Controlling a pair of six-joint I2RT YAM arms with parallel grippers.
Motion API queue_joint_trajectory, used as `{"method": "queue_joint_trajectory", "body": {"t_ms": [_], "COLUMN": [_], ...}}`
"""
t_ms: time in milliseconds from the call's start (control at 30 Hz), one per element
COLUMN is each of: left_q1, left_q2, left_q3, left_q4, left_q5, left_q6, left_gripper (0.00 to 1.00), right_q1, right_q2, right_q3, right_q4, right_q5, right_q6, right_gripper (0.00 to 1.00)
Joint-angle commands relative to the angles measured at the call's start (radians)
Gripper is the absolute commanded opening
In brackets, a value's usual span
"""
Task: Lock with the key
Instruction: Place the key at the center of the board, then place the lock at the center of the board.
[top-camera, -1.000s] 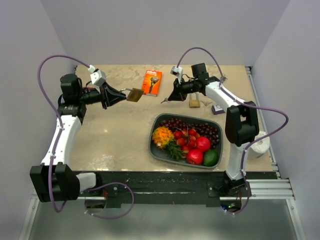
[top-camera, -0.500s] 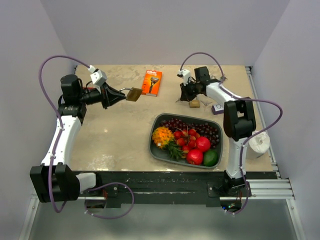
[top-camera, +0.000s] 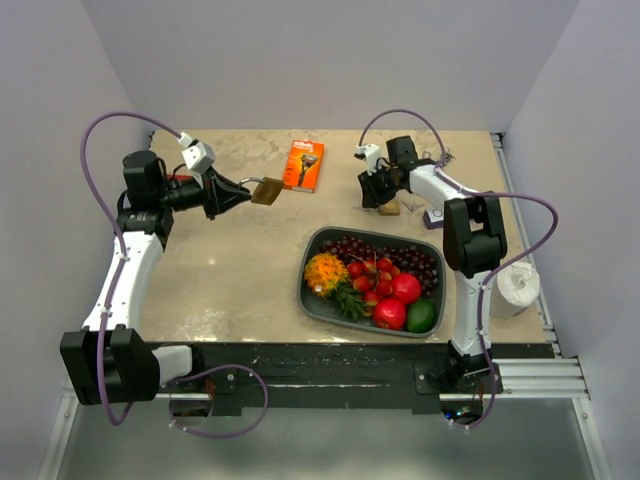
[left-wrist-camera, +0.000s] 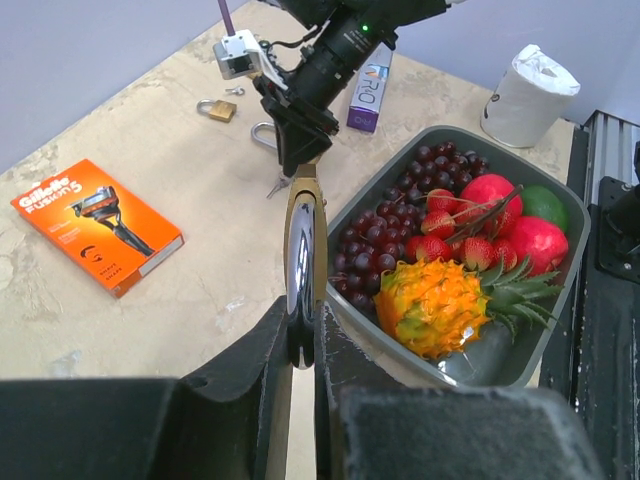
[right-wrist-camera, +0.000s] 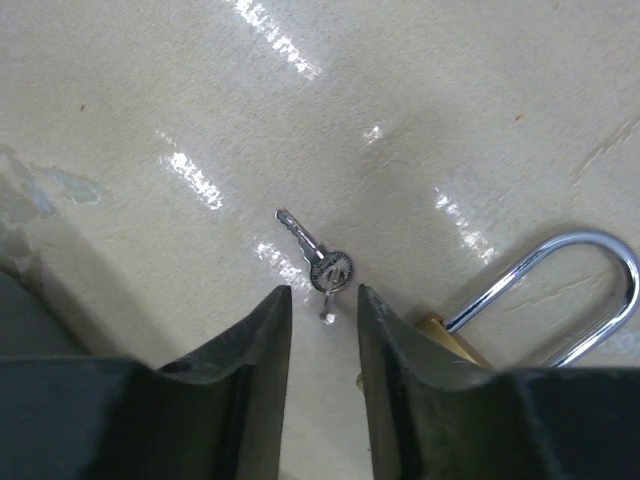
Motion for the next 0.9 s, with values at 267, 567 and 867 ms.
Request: {"method": "queue_joint_trajectory", "body": {"t_ms": [267, 567, 867], "left_q1": [-0.025, -0.067, -0.068], "left_q2": [0.012, 0.043, 0.075], "left_q3": [0.021, 0.015, 0.023], "left_q4": [0.033, 0.091, 0.105], "left_q5": [-0.019, -0.122, -0.145], "left_q6": [-0.036, -0.335, -0.451], "left_gripper": [0.00, 0.00, 0.00], "right_q1": [0.011, 0.192, 0.335], "right_q2": [-0.169, -0.369, -0.429], "right_q3": [-0.004, -0.105, -0.094], "right_q4": [0.091, 0.337, 0.330], "right_q5": [-0.124, -0.060, -0.142], "right_q6": [-0.049, -0.049, -0.107], "right_gripper": [0.87, 0.96, 0.99]}}
